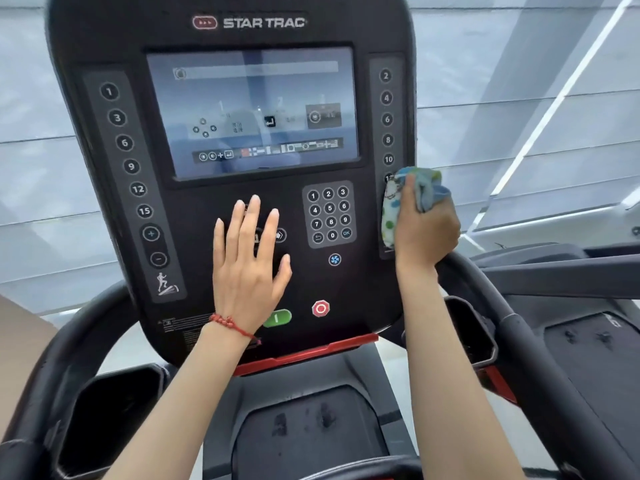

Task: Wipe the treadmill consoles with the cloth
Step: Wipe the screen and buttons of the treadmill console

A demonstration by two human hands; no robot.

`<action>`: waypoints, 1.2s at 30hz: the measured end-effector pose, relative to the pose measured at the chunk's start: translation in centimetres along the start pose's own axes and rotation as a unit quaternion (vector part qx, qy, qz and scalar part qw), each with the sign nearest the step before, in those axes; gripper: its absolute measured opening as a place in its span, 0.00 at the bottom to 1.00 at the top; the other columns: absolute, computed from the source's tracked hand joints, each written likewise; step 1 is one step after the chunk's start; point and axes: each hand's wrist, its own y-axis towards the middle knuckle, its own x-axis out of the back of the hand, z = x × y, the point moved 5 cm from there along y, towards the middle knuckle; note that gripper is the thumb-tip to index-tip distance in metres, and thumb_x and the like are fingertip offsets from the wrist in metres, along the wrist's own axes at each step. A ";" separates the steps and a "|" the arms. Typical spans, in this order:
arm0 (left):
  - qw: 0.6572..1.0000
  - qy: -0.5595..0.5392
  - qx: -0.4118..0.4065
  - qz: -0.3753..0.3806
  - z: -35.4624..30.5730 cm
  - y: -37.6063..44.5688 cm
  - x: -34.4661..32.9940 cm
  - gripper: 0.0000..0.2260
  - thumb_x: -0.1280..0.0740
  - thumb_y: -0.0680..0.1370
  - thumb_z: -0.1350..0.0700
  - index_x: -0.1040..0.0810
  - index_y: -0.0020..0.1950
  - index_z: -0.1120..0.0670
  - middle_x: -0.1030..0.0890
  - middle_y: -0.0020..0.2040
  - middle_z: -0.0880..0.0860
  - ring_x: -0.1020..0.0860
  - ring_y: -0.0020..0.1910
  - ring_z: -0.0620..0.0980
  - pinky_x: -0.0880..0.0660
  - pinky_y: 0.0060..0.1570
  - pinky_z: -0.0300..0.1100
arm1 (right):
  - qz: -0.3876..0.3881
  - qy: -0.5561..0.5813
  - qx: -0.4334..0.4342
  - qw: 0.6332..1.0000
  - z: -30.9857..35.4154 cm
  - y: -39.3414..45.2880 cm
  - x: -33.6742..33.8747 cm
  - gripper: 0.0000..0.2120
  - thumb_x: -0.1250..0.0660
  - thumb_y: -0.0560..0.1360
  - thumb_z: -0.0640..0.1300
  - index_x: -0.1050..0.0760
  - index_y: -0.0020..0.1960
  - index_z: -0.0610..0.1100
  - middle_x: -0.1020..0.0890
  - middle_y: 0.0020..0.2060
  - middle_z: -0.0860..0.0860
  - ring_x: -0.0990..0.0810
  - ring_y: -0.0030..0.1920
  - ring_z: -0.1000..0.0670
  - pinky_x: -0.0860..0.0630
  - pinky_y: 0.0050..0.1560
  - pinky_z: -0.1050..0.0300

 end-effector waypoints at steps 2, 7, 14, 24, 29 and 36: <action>1.000 0.010 -0.004 0.004 -0.3 0.0 -0.4 0.23 0.38 0.76 0.54 0.31 0.69 0.61 0.34 0.71 0.63 0.39 0.72 0.60 0.44 0.71 0.58 | -0.004 0.011 0.003 1.000 0.3 0.1 -0.2 0.27 0.39 0.69 0.64 0.23 0.43 0.39 0.18 0.35 0.44 0.19 0.36 0.44 0.26 0.39 0.57; 1.000 0.030 -0.002 -0.002 -0.4 0.0 -0.9 0.23 0.38 0.76 0.54 0.30 0.69 0.61 0.34 0.71 0.63 0.38 0.71 0.61 0.45 0.71 0.58 | -0.014 0.023 0.054 0.998 3.6 2.3 -1.5 0.23 0.35 0.68 0.61 0.23 0.41 0.40 0.18 0.34 0.45 0.20 0.34 0.46 0.32 0.35 0.61; 0.999 0.037 0.002 -0.013 -0.6 0.0 -1.1 0.22 0.38 0.76 0.54 0.29 0.69 0.60 0.33 0.70 0.63 0.38 0.71 0.61 0.43 0.70 0.59 | 0.000 0.020 0.140 0.990 11.5 7.8 -4.4 0.22 0.35 0.72 0.60 0.23 0.46 0.40 0.18 0.39 0.46 0.23 0.36 0.49 0.35 0.36 0.61; 0.999 0.039 0.000 -0.009 -0.7 0.0 -0.9 0.22 0.38 0.76 0.53 0.30 0.69 0.60 0.33 0.70 0.63 0.37 0.71 0.60 0.43 0.70 0.59 | 0.028 0.013 0.136 0.990 11.9 8.5 -4.8 0.25 0.38 0.73 0.62 0.25 0.49 0.39 0.18 0.43 0.45 0.20 0.43 0.45 0.35 0.38 0.60; 0.999 0.037 -0.003 0.003 -0.5 0.0 -0.6 0.22 0.38 0.76 0.53 0.30 0.69 0.59 0.33 0.71 0.63 0.37 0.71 0.60 0.43 0.70 0.58 | 0.011 0.031 0.145 0.989 8.4 5.2 -3.3 0.25 0.36 0.71 0.61 0.24 0.43 0.37 0.18 0.37 0.42 0.20 0.37 0.44 0.36 0.36 0.61; 0.999 0.033 0.002 0.032 -0.6 -0.3 -0.4 0.23 0.40 0.77 0.53 0.31 0.70 0.60 0.35 0.71 0.63 0.40 0.72 0.60 0.43 0.70 0.58 | 0.059 0.017 0.099 0.993 0.7 -1.6 -0.6 0.28 0.40 0.69 0.64 0.24 0.41 0.37 0.19 0.33 0.42 0.20 0.34 0.42 0.32 0.34 0.60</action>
